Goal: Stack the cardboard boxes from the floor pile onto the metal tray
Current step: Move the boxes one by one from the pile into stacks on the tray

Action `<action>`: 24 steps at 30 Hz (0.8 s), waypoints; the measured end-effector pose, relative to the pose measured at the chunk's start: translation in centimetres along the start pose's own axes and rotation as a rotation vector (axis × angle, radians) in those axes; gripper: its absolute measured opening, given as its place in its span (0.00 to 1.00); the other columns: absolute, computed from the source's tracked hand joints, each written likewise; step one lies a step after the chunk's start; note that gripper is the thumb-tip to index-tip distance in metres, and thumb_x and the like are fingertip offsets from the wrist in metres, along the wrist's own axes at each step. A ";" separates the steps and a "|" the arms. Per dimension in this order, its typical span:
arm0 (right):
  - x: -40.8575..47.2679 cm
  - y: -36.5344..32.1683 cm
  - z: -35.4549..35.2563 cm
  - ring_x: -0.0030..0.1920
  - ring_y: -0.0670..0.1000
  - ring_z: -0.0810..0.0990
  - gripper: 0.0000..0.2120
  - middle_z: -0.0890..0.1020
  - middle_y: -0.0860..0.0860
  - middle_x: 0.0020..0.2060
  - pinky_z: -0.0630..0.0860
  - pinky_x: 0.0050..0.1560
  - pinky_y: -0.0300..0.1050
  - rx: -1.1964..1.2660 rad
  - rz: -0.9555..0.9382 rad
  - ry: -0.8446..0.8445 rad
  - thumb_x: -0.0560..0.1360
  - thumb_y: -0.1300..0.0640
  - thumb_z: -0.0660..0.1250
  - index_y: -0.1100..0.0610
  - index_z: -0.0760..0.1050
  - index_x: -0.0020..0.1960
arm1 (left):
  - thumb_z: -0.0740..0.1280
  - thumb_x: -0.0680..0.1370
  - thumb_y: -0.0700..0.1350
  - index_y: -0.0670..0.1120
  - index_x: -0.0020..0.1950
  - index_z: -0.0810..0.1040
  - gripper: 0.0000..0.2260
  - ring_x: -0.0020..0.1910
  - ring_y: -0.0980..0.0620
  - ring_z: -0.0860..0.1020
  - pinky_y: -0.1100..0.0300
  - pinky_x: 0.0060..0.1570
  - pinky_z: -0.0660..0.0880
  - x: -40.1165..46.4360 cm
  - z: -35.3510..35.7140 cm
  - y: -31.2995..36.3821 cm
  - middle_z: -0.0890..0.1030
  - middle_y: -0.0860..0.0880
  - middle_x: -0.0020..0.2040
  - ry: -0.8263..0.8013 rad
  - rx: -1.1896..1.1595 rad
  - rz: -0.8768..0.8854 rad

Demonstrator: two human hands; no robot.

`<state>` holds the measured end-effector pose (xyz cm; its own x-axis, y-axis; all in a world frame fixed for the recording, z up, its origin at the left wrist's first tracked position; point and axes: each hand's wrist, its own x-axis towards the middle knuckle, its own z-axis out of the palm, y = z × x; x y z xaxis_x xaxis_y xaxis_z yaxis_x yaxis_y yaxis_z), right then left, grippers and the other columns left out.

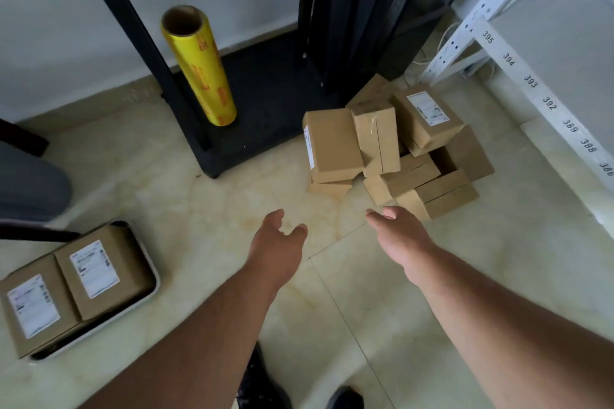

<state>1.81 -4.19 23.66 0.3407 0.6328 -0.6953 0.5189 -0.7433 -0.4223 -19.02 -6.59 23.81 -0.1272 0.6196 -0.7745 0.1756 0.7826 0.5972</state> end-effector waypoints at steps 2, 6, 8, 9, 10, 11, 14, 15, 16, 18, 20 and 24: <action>0.6 -1.1 0.3 0.74 0.56 0.72 0.31 0.71 0.54 0.77 0.68 0.68 0.48 -0.002 -0.002 0.000 0.82 0.42 0.63 0.57 0.66 0.79 | 0.66 0.82 0.52 0.54 0.82 0.62 0.29 0.73 0.49 0.70 0.58 0.59 0.66 1.0 -0.8 0.6 0.67 0.52 0.79 -0.006 0.003 0.000; 3.0 -3.1 0.2 0.74 0.56 0.71 0.31 0.70 0.53 0.77 0.67 0.61 0.46 0.014 -0.014 0.018 0.82 0.43 0.62 0.57 0.65 0.80 | 0.66 0.82 0.52 0.54 0.82 0.62 0.28 0.74 0.47 0.70 0.57 0.59 0.66 3.6 -1.3 2.0 0.67 0.51 0.79 0.011 0.036 -0.009; 4.5 -3.6 0.2 0.73 0.56 0.72 0.31 0.70 0.53 0.77 0.66 0.58 0.44 0.013 -0.020 0.023 0.82 0.43 0.62 0.57 0.65 0.80 | 0.66 0.82 0.52 0.53 0.81 0.63 0.28 0.74 0.47 0.71 0.57 0.60 0.66 4.9 -0.8 2.4 0.68 0.52 0.79 0.016 0.051 -0.008; 5.4 -3.7 0.1 0.72 0.57 0.73 0.31 0.70 0.54 0.77 0.66 0.57 0.44 0.009 -0.016 0.023 0.82 0.43 0.62 0.57 0.65 0.80 | 0.66 0.82 0.52 0.53 0.81 0.63 0.28 0.74 0.47 0.71 0.57 0.60 0.66 5.6 -0.5 2.6 0.68 0.52 0.79 0.016 0.055 -0.010; 6.2 -3.9 0.1 0.72 0.57 0.73 0.31 0.71 0.54 0.77 0.67 0.57 0.45 0.005 -0.009 0.019 0.82 0.43 0.62 0.56 0.65 0.80 | 0.66 0.82 0.52 0.53 0.81 0.63 0.28 0.73 0.47 0.71 0.57 0.61 0.67 6.3 -0.1 2.8 0.68 0.52 0.79 0.016 0.055 -0.014; 7.0 -4.0 0.0 0.72 0.57 0.73 0.30 0.71 0.54 0.77 0.67 0.56 0.45 -0.002 -0.003 0.013 0.82 0.43 0.62 0.56 0.65 0.80 | 0.66 0.82 0.52 0.54 0.81 0.63 0.28 0.73 0.47 0.71 0.57 0.60 0.67 6.9 0.3 2.9 0.68 0.52 0.79 0.018 0.054 -0.021; 9.9 -4.2 -0.2 0.72 0.57 0.73 0.30 0.71 0.54 0.77 0.67 0.56 0.46 -0.024 0.006 -0.008 0.82 0.42 0.61 0.55 0.65 0.80 | 0.67 0.82 0.53 0.54 0.81 0.63 0.28 0.73 0.47 0.72 0.57 0.59 0.67 9.1 1.5 3.6 0.69 0.52 0.78 0.030 0.057 -0.040; 11.0 -4.2 -0.4 0.72 0.57 0.74 0.30 0.71 0.53 0.77 0.68 0.56 0.46 -0.030 0.011 -0.012 0.82 0.42 0.62 0.55 0.65 0.79 | 0.67 0.82 0.53 0.53 0.81 0.63 0.28 0.73 0.47 0.72 0.57 0.59 0.67 10.0 2.0 3.8 0.69 0.52 0.78 0.031 0.067 -0.045; 12.0 -4.2 -0.5 0.72 0.57 0.74 0.30 0.71 0.53 0.77 0.68 0.56 0.46 -0.030 0.017 -0.015 0.81 0.43 0.62 0.55 0.65 0.79 | 0.67 0.82 0.53 0.53 0.81 0.63 0.28 0.73 0.47 0.71 0.57 0.59 0.67 10.8 2.6 4.0 0.69 0.52 0.79 0.034 0.079 -0.051; 14.2 -4.3 -0.7 0.72 0.57 0.74 0.31 0.72 0.54 0.76 0.68 0.58 0.46 -0.018 0.024 -0.029 0.81 0.43 0.62 0.56 0.65 0.79 | 0.66 0.82 0.53 0.53 0.81 0.63 0.28 0.74 0.46 0.71 0.57 0.61 0.67 12.5 3.7 4.4 0.68 0.51 0.79 0.038 0.085 -0.062; 16.5 -4.4 -0.9 0.72 0.58 0.73 0.31 0.72 0.55 0.76 0.69 0.59 0.46 -0.016 0.029 -0.034 0.81 0.43 0.63 0.57 0.65 0.79 | 0.66 0.82 0.53 0.53 0.82 0.62 0.29 0.74 0.46 0.70 0.55 0.64 0.68 14.3 5.0 4.9 0.68 0.51 0.79 0.037 0.084 -0.073; 20.7 -4.6 -0.8 0.73 0.57 0.72 0.31 0.70 0.54 0.77 0.67 0.58 0.45 -0.058 0.024 -0.068 0.82 0.42 0.62 0.57 0.65 0.80 | 0.66 0.82 0.54 0.53 0.82 0.62 0.29 0.75 0.46 0.70 0.54 0.65 0.68 18.0 7.2 5.8 0.68 0.51 0.80 0.035 0.097 -0.086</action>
<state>7.16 12.48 11.68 0.3005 0.5972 -0.7437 0.5567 -0.7429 -0.3716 -13.29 8.67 11.79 -0.1793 0.5539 -0.8131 0.2565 0.8242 0.5049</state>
